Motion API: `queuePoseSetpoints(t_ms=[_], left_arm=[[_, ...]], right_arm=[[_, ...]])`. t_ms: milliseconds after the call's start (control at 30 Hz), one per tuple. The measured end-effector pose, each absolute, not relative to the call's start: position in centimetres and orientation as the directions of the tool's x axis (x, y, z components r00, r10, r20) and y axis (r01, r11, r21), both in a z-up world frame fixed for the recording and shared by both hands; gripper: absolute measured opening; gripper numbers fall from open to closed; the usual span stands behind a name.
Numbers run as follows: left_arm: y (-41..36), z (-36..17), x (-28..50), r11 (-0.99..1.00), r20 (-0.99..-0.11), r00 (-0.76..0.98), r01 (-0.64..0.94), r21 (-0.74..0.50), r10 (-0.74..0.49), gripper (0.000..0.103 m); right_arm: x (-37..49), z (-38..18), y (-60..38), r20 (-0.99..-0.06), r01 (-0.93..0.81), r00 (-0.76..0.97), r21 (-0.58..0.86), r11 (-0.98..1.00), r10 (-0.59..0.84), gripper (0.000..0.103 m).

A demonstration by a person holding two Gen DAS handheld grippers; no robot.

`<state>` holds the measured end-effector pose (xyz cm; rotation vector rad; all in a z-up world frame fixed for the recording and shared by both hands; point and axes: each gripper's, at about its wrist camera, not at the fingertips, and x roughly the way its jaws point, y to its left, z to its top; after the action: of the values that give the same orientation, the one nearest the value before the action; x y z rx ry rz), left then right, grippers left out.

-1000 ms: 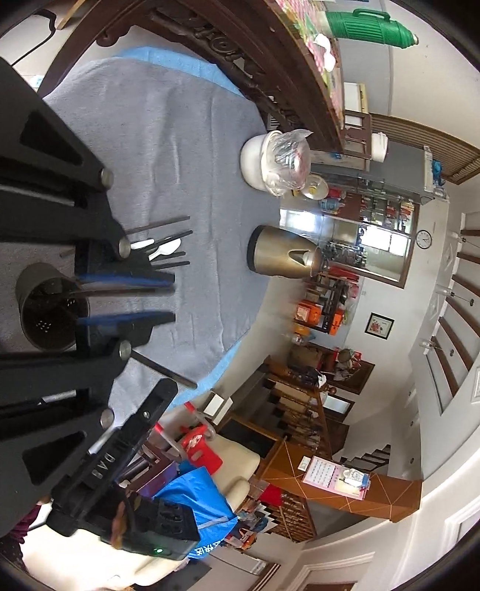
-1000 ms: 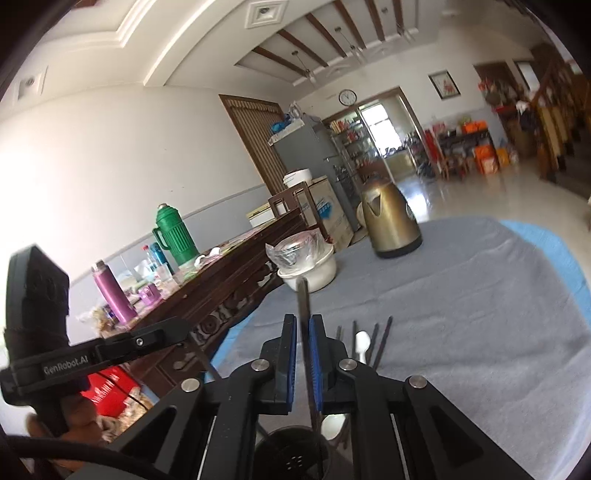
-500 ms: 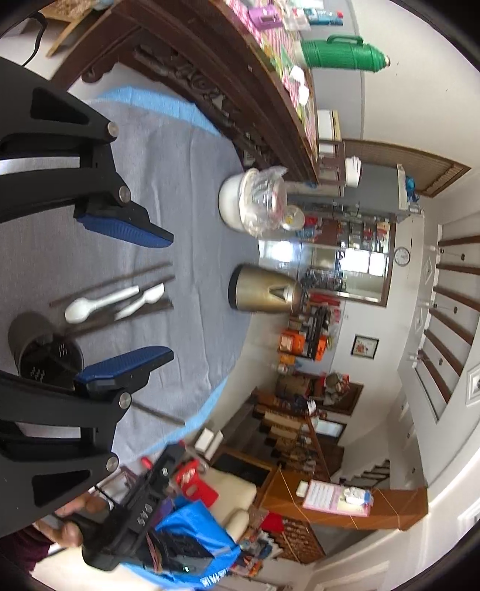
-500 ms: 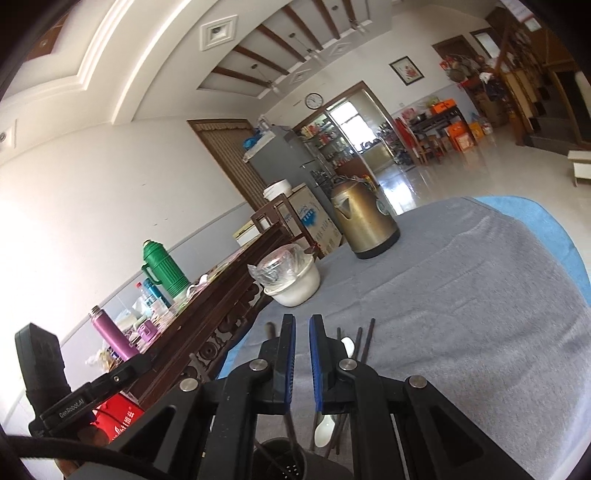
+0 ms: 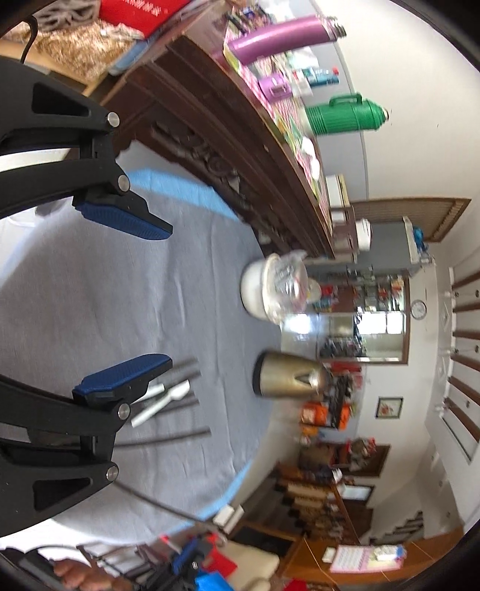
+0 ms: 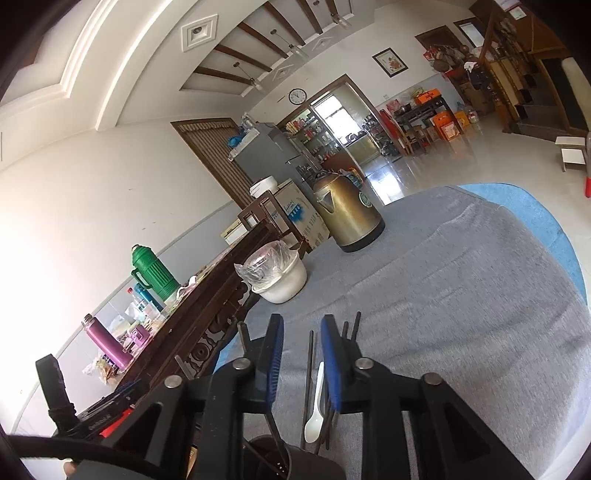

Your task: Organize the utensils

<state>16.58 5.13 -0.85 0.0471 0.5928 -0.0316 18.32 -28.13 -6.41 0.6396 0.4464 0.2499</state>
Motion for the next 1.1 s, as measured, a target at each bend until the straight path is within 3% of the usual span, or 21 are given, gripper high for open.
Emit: queuePoseSetpoints(t_ms=[200,667,1100], left_arm=[[5.0,-1.8,17.1,0.994,-0.576,0.816,0.011,0.110,0.055,0.065],[5.2,-4.2,19.2,0.992,-0.648,0.755,-0.025,0.127,0.102,0.065],[3.1,-6.7,21.9,0.976,-0.702,0.697,0.011,0.215,0.147,0.066]], right_arm=[[18.6,-6.7,-28.1,-0.343,-0.067,0.873,0.622,0.780,0.348,0.025],[19.6,-8.3,-27.7,-0.398,-0.027,0.849,0.623,0.782,0.346,0.025],[20.5,-9.9,-28.3,-0.434,0.008,0.833,0.630,0.776,0.344,0.025]])
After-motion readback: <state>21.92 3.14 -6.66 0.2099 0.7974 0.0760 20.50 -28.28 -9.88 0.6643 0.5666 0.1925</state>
